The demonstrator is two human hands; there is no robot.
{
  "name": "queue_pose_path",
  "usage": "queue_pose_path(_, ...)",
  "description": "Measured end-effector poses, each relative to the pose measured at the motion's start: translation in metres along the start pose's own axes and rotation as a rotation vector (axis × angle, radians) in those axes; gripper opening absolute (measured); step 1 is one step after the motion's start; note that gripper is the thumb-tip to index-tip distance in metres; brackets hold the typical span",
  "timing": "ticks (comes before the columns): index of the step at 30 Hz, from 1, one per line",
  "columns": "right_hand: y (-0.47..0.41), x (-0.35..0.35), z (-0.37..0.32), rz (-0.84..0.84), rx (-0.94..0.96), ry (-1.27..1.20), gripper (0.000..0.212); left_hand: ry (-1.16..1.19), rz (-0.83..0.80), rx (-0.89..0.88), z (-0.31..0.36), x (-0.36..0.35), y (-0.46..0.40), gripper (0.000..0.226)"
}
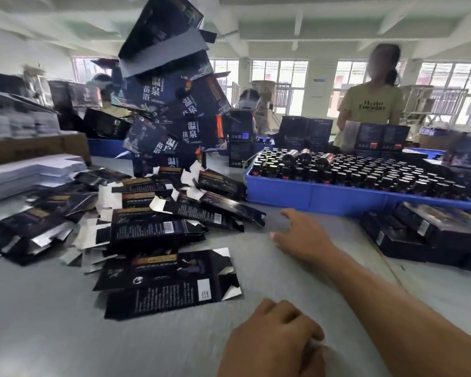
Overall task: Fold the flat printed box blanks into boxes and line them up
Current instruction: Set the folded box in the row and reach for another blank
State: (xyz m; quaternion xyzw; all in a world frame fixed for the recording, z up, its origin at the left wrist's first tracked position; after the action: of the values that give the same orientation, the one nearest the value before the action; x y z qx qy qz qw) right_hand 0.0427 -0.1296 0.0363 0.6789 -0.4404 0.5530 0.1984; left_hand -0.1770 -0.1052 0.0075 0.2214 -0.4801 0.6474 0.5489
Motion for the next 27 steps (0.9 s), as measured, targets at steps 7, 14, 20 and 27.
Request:
queue_pose_path(7, -0.039, -0.033, -0.043, -0.006, 0.062, -0.042, 0.047, 0.451, -0.401, 0.09, -0.024, 0.011, -0.017, 0.061)
queue_pose_path(14, -0.027, -0.033, -0.031, 0.149, 0.073, 0.07, 0.033, 0.38, -0.216, 0.237, -0.02, -0.005, -0.016, 0.045)
queue_pose_path(20, 0.03, 0.022, -0.007, 0.408, 0.064, -0.113, 0.028, -0.262, -0.068, -0.024, 0.004, -0.001, 0.007, 0.025)
queue_pose_path(27, 0.135, 0.087, 0.013, 0.555, 0.109, -0.044, 0.022, -0.042, 0.244, -0.129, 0.031, 0.024, 0.014, 0.035)
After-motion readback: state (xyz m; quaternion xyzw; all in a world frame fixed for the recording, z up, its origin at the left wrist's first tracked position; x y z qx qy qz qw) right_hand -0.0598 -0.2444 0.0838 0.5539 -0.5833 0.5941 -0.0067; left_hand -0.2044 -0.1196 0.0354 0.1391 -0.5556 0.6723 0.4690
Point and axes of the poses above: each hand's wrist, its own y-axis away from the middle knuckle, its own x-axis out of the back of the hand, z = x × y, the point moved 4 cm from there along -y, towards the middle knuckle, and after that the axes turned 5 degrees about y, right-handed, at the moved point
